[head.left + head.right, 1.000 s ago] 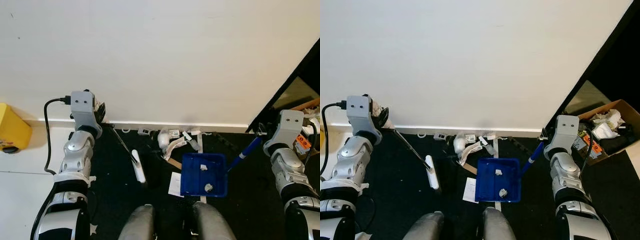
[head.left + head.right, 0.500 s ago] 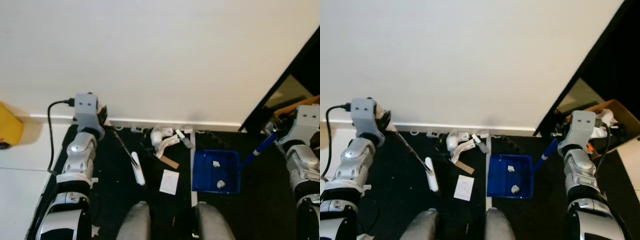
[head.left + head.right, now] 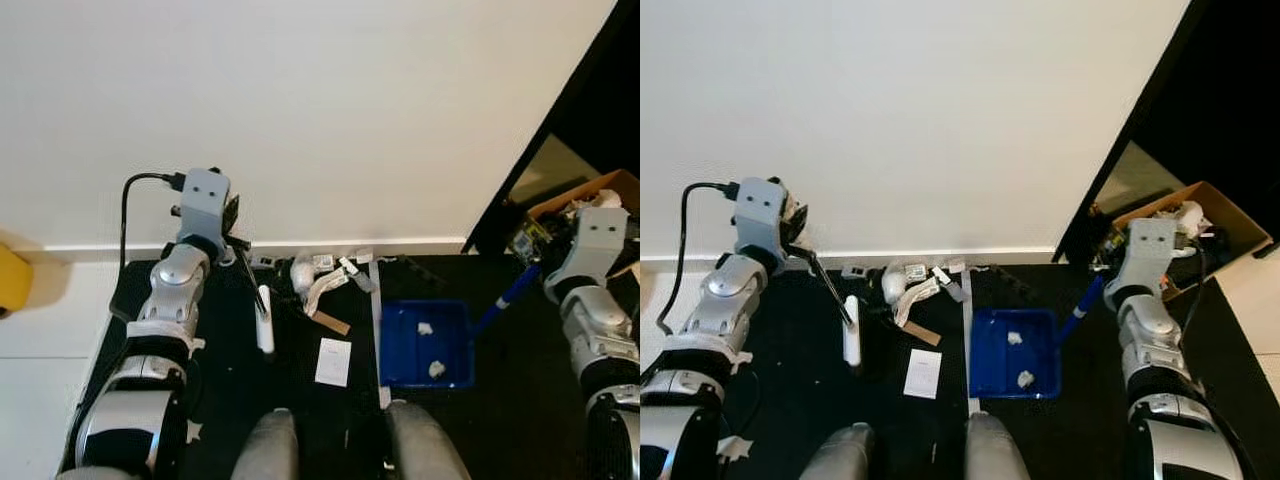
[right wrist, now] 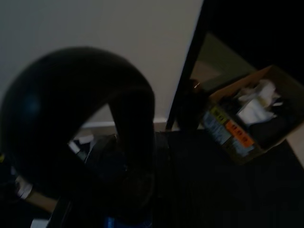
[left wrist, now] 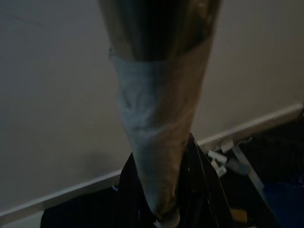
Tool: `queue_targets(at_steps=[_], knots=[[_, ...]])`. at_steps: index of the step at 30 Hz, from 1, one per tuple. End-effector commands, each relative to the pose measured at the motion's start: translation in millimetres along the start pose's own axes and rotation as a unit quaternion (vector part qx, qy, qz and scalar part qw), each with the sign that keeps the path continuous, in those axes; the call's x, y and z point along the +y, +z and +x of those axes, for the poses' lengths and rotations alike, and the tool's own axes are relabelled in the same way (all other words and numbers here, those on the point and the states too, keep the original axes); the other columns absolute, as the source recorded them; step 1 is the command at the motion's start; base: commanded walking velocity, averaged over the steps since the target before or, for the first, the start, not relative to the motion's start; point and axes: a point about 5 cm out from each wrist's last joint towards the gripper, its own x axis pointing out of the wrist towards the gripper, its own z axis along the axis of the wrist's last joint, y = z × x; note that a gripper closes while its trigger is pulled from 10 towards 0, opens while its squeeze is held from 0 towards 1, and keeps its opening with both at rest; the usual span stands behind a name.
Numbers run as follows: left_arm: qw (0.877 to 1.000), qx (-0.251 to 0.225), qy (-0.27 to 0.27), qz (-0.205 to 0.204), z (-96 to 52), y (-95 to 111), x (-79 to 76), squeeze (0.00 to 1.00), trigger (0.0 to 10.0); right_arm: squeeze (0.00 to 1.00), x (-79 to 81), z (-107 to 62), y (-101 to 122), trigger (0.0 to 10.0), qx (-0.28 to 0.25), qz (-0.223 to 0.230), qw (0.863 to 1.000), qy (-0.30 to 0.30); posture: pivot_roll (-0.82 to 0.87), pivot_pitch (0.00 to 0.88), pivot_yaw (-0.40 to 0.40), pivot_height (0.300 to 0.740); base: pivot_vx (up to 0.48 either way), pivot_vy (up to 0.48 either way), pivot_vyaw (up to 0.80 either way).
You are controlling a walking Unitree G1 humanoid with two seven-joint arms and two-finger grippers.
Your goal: Sweep floor
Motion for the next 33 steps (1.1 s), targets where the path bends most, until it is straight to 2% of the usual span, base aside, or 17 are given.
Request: queue_targets(at_steps=[1, 6, 13, 14, 21, 24, 25, 27, 28, 29, 33], knots=[[0.999, 0.000, -0.019, 0.036, 3.6, 5, 1.7, 0.00, 10.0, 0.00, 3.0, 2.6, 4, 10.0, -0.003, -0.009, 1.000, 0.003, 0.02, 0.138, 0.006, 0.740, 0.000, 0.000, 0.00], [0.995, 0.021, -0.060, 0.073, 7.8, -3, -15.3, 0.00, 10.0, 0.00, 8.6, 3.5, 2, 10.0, 0.002, -0.019, 1.000, 0.001, 0.00, 0.181, 0.013, 0.740, 0.000, 0.000, 0.00], [0.990, 0.028, -0.081, 0.110, 10.8, -7, -26.5, 0.00, 10.0, 0.00, 15.0, 4.0, 5, 10.0, -0.006, -0.024, 1.000, 0.009, -0.03, 0.230, 0.010, 0.740, 0.000, 0.000, 0.00], [0.989, 0.022, -0.083, 0.119, 12.9, -6, -31.8, 0.00, 10.0, 0.00, 17.2, 3.3, 5, 10.0, -0.010, -0.027, 0.999, 0.013, -0.03, 0.239, 0.007, 0.740, 0.000, 0.000, 0.00], [0.989, 0.003, -0.078, 0.123, 19.8, 0, -45.4, 0.00, 10.0, 0.00, 22.6, 1.6, 4, 10.0, -0.016, -0.022, 0.999, 0.022, -0.05, 0.255, 0.005, 0.740, 0.000, 0.000, 0.00], [0.991, -0.016, -0.083, 0.108, 27.0, 8, -68.6, 0.00, 10.0, 0.00, 32.7, -1.0, -1, 10.0, -0.015, -0.016, 0.999, 0.040, -0.06, 0.261, 0.009, 0.740, 0.000, 0.000, 0.00], [0.991, -0.016, -0.083, 0.108, 27.0, 8, -68.6, 0.00, 10.0, 0.00, 32.7, -1.0, -1, 10.0, -0.015, -0.016, 0.999, 0.040, -0.06, 0.261, 0.009, 0.740, 0.000, 0.000, 0.00], [0.991, -0.025, -0.091, 0.099, 30.3, 12, -85.1, 0.00, 10.0, 0.00, 39.0, -2.6, -3, 10.0, -0.014, -0.014, 0.999, 0.049, -0.06, 0.260, 0.009, 0.740, 0.000, 0.000, 0.00], [0.991, -0.025, -0.091, 0.099, 30.3, 12, -85.1, 0.00, 10.0, 0.00, 39.0, -2.6, -3, 10.0, -0.014, -0.014, 0.999, 0.049, -0.06, 0.260, 0.009, 0.740, 0.000, 0.000, 0.00], [0.990, -0.031, -0.116, 0.077, 32.2, 15, -105.7, 0.00, 10.0, 0.00, 46.7, -3.8, -5, 10.0, -0.014, -0.012, 0.998, 0.062, -0.06, 0.260, 0.010, 0.740, 0.000, 0.000, 0.00], [0.988, -0.040, -0.146, 0.028, 33.8, 21, -135.5, 0.00, 10.0, 0.00, 56.3, -5.3, -7, 10.0, -0.012, -0.009, 0.997, 0.079, -0.06, 0.259, 0.010, 0.740, 0.000, 0.000, 0.00]])
